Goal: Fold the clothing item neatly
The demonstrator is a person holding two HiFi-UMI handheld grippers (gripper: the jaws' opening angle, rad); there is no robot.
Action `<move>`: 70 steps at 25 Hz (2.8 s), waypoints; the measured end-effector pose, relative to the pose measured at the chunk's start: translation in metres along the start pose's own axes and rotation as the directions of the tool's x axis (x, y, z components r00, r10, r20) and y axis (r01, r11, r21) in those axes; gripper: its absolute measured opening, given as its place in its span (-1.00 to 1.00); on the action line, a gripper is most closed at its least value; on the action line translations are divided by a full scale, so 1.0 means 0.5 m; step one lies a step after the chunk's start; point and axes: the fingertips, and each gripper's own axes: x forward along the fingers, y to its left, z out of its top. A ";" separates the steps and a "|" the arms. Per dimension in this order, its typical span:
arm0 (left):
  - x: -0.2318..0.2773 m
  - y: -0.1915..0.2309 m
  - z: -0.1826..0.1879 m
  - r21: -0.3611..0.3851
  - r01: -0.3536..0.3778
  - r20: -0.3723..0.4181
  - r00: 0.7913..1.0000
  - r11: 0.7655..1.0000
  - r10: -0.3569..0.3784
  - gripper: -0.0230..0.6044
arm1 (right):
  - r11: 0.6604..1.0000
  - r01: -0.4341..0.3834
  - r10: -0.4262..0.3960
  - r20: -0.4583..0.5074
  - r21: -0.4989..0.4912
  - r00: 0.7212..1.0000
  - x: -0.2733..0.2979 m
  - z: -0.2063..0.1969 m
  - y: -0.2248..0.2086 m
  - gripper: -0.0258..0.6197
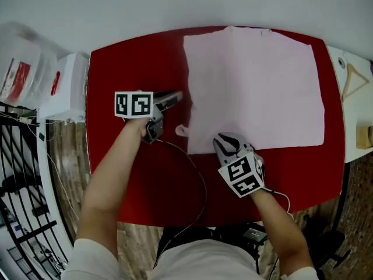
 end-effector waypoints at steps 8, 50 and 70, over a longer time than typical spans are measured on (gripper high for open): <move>0.075 0.047 0.102 -0.009 0.007 -0.012 1.000 1.000 -0.007 -0.36 | 0.996 -0.055 0.053 -0.029 -0.077 0.998 0.069 0.031 0.122 -0.64; 0.245 0.180 0.315 0.231 -0.229 -0.077 0.965 0.946 0.252 -0.45 | 0.994 -0.042 0.033 -0.092 -0.102 0.995 0.129 -0.007 0.166 -0.65; 0.107 0.038 0.150 0.292 0.013 -0.139 0.990 0.956 0.030 -0.34 | 0.997 -0.005 0.000 -0.062 -0.083 0.998 0.101 0.002 0.152 -0.65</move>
